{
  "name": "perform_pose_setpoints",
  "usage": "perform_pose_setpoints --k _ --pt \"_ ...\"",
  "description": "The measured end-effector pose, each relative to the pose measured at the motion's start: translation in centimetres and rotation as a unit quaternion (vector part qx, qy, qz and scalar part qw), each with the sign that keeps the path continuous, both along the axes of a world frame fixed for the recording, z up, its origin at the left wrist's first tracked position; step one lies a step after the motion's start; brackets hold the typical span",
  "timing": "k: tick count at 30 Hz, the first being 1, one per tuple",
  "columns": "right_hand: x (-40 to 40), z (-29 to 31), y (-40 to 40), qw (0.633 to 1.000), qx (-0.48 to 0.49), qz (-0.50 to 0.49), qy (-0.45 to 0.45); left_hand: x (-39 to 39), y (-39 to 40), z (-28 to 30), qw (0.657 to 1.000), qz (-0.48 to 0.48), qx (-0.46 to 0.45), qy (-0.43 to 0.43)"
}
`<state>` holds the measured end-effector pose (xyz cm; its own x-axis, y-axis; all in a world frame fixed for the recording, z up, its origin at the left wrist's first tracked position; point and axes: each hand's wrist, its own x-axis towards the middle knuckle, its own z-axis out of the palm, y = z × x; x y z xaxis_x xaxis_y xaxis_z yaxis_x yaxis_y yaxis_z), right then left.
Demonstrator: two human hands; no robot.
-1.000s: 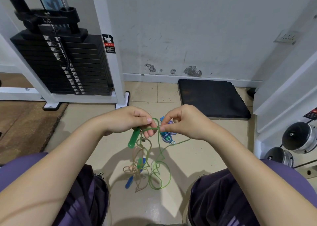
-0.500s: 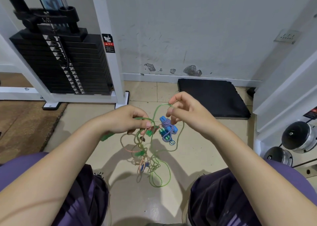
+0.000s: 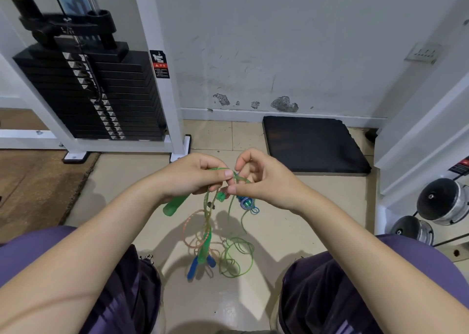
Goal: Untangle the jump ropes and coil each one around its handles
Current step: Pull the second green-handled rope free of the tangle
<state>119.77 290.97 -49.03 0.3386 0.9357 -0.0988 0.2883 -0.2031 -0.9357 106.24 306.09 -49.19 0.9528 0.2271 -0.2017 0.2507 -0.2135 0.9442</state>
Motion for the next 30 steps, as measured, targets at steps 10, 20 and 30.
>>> perform_pose_setpoints --k 10,20,30 --pt "1.8 1.3 -0.3 0.989 0.03 -0.099 -0.105 -1.2 2.6 -0.2 0.978 -0.028 0.131 0.157" --pt "1.3 1.3 -0.6 0.996 0.039 -0.051 0.069 -0.4 0.9 0.6 0.995 0.029 0.09 0.026" --pt "1.7 0.6 -0.2 0.985 -0.082 0.001 -0.151 -0.8 1.1 1.1 0.982 0.018 0.157 0.104"
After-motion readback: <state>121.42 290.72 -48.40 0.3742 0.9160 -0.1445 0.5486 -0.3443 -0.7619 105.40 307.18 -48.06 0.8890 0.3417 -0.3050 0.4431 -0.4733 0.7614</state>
